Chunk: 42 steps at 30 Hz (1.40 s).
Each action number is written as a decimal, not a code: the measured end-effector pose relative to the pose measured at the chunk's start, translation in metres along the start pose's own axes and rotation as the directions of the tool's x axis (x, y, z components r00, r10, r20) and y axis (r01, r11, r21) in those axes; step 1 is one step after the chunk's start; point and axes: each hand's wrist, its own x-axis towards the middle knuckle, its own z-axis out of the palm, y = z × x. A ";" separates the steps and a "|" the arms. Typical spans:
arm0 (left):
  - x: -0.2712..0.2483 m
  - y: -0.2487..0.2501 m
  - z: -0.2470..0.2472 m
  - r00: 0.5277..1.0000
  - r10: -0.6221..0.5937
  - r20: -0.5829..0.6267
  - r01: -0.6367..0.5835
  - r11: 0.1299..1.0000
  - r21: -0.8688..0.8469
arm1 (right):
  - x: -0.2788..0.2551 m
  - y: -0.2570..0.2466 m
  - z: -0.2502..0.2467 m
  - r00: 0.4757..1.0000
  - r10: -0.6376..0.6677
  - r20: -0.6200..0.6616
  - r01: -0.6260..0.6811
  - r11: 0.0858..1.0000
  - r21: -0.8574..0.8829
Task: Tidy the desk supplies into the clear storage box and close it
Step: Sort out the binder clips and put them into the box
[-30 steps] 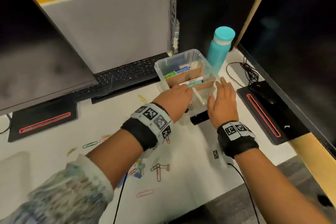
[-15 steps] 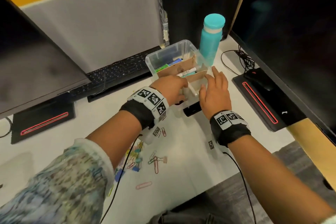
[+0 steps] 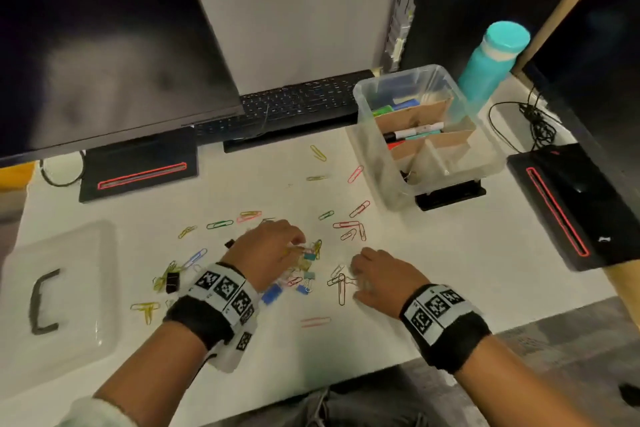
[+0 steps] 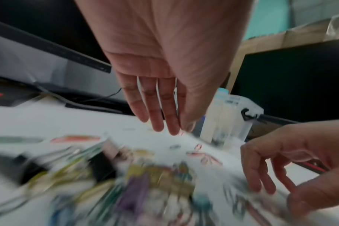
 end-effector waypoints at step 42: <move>-0.027 -0.057 0.008 0.986 -0.097 -0.138 0.022 0.885 -0.464 | 0.052 -0.065 0.022 0.977 0.201 -0.075 -0.128 0.828 0.546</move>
